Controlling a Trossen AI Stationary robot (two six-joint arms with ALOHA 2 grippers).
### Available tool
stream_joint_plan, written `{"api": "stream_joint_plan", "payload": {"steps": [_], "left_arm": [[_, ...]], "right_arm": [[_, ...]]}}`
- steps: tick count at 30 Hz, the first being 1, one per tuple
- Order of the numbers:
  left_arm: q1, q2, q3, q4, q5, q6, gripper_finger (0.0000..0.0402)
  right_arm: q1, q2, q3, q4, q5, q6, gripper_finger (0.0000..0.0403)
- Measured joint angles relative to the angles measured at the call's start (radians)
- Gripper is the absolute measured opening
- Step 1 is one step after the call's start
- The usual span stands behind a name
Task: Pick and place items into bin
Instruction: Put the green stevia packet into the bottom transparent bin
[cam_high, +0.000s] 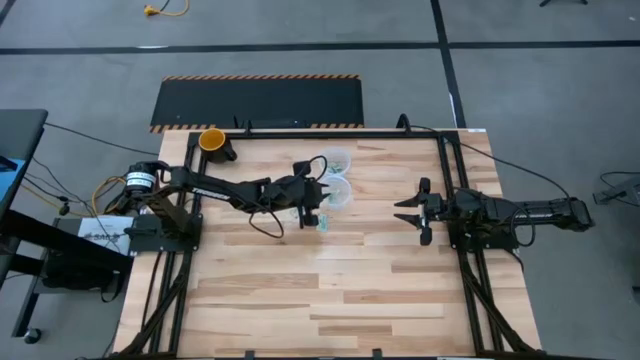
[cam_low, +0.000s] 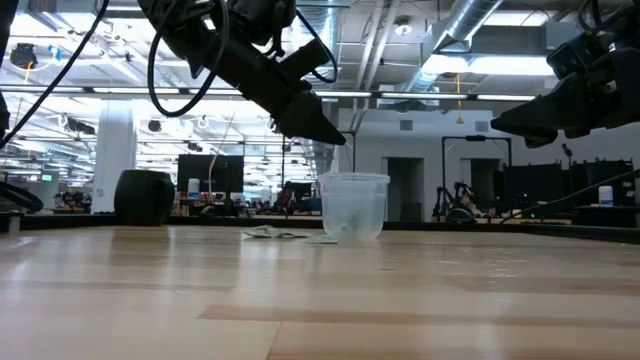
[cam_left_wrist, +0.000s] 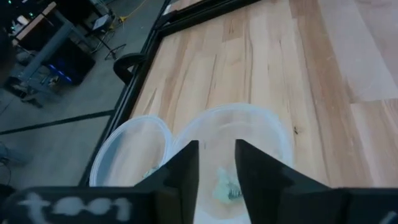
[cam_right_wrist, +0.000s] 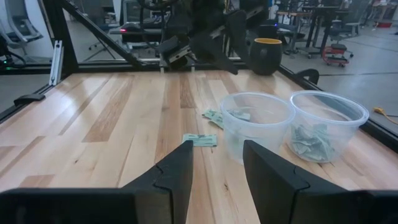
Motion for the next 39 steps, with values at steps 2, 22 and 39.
{"api": "stream_joint_plan", "payload": {"steps": [2, 22, 39], "left_arm": [[0.000, 0.000, 0.000, -0.027, 0.001, -0.019, 0.0110], [-0.061, 0.022, -0.002, -0.265, 0.286, -0.134, 0.0119], [-0.037, 0.160, -0.003, -0.146, 0.375, -0.182, 0.0153]], "right_arm": [[0.000, 0.000, 0.000, 0.000, 0.000, 0.000, 0.0133], [0.000, 0.000, 0.000, 0.000, 0.000, 0.000, 0.0133], [0.000, 0.000, 0.000, 0.001, 0.000, 0.000, 0.0134]]}}
